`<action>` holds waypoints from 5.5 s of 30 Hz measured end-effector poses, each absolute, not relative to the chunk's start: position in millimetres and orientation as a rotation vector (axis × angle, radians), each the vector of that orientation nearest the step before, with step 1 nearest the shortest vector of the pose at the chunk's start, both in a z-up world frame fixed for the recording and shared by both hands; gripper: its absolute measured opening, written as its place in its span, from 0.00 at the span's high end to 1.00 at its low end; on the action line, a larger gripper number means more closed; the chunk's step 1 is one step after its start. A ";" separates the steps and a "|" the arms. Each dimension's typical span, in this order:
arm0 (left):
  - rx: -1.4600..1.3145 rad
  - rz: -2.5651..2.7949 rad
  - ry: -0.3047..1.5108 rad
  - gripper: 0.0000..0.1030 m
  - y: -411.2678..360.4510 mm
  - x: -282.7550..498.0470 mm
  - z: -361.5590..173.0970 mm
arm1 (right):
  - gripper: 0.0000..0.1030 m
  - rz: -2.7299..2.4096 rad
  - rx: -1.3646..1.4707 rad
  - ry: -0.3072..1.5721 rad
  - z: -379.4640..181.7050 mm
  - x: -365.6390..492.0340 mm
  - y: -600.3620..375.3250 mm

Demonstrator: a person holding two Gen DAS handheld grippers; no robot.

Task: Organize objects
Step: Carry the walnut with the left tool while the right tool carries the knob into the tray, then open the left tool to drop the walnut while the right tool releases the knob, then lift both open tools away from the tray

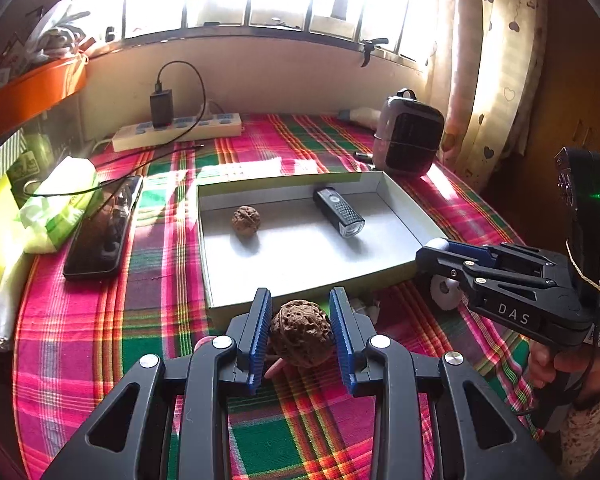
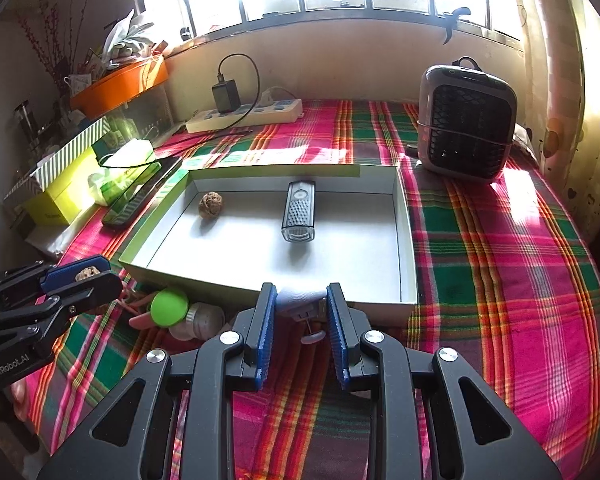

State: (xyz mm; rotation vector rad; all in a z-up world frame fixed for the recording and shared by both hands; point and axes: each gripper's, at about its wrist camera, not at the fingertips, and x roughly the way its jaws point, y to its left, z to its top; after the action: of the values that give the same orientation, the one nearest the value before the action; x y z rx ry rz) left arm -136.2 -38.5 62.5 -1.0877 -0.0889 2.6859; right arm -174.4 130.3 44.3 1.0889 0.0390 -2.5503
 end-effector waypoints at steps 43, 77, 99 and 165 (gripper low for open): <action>-1.269 2.612 -0.053 0.73 -1.6 -299.4 34.4 | 0.74 -2.543 1.234 0.048 29.1 -302.1 121.4; -1.376 2.598 0.007 0.72 1.8 -317.0 17.4 | 0.74 -2.520 1.309 0.054 15.0 -316.5 119.7; -1.375 2.618 -0.029 0.64 -4.6 -308.5 26.2 | 0.59 -2.558 1.297 0.044 25.3 -307.0 121.0; -1.292 2.745 -0.231 0.64 -102.9 -155.0 25.8 | 0.51 -2.646 1.165 -0.036 31.8 -164.3 165.3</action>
State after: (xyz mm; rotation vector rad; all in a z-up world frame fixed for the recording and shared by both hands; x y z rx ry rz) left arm -155.0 -102.9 25.8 -1.2916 -0.2307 2.7451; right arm -164.3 165.3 31.8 1.1652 -0.0365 -2.6461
